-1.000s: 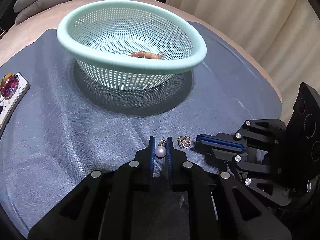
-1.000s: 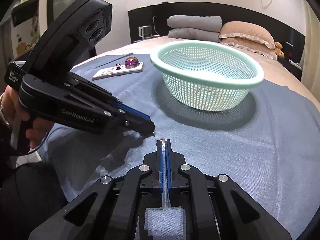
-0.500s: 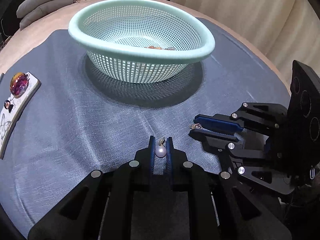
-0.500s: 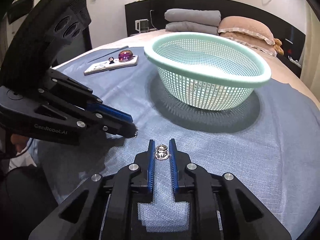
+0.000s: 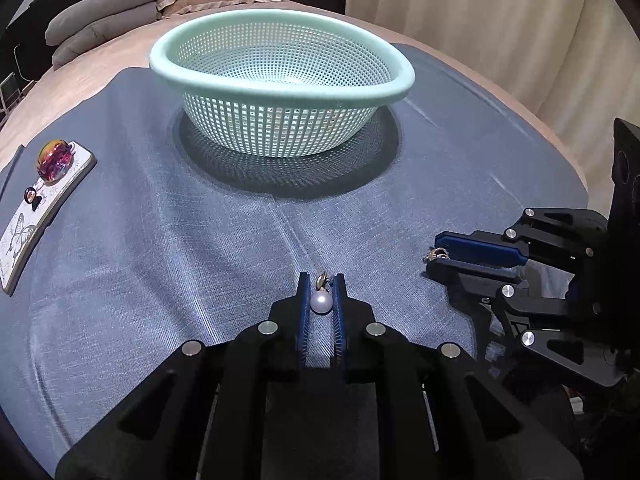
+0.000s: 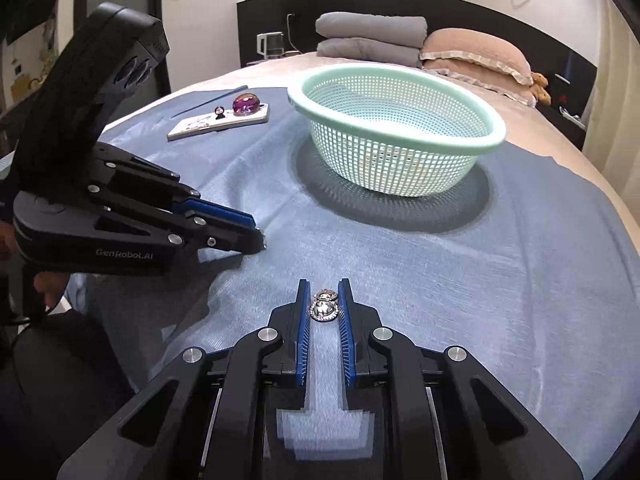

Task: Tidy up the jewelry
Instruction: 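Carry both earrings over the basket and open both grippers to drop them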

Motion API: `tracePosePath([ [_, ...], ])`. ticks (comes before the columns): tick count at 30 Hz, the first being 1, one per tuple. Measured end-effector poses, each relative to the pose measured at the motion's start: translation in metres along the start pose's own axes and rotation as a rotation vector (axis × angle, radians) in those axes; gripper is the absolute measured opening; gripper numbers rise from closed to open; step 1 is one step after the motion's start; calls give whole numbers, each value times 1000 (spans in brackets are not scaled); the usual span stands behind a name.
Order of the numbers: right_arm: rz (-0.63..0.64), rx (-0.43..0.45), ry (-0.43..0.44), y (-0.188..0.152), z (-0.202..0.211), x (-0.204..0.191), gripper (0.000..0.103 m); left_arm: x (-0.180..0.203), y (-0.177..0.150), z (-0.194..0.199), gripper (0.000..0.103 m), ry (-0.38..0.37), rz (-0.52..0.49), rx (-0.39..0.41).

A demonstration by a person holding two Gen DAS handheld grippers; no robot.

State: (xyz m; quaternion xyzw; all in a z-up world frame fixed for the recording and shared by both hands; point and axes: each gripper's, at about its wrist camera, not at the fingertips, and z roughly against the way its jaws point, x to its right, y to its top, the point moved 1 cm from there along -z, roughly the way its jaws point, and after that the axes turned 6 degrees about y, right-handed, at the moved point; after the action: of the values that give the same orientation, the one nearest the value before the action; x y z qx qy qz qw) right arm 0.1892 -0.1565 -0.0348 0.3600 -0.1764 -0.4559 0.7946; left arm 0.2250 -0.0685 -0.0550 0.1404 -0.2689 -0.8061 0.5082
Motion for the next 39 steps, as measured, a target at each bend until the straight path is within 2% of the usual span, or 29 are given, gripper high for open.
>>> tracePosePath([
  [6,6,39,-36,7,27,3,13,-12,-5,29,12,-2,21,28],
  [10,34,77,-77,21,44,5,13,-11,7,58,12,19,9,77],
  [15,90,162,-131,54,70,11,13,-14,44,93,12,70,-16,144],
  [20,114,284,-170,106,93,27,13,-24,91,118,12,143,-18,231],
  [23,93,314,-187,140,92,43,13,-30,119,129,12,193,16,293],
  [27,64,302,-199,174,80,60,13,-35,149,116,12,225,0,306],
  [31,17,267,-180,194,60,79,13,-43,168,90,12,262,13,270],
  [34,-37,222,-147,191,34,93,13,-51,170,67,12,254,53,220],
  [39,-105,129,-114,164,-11,100,13,-54,158,29,12,217,79,141],
])
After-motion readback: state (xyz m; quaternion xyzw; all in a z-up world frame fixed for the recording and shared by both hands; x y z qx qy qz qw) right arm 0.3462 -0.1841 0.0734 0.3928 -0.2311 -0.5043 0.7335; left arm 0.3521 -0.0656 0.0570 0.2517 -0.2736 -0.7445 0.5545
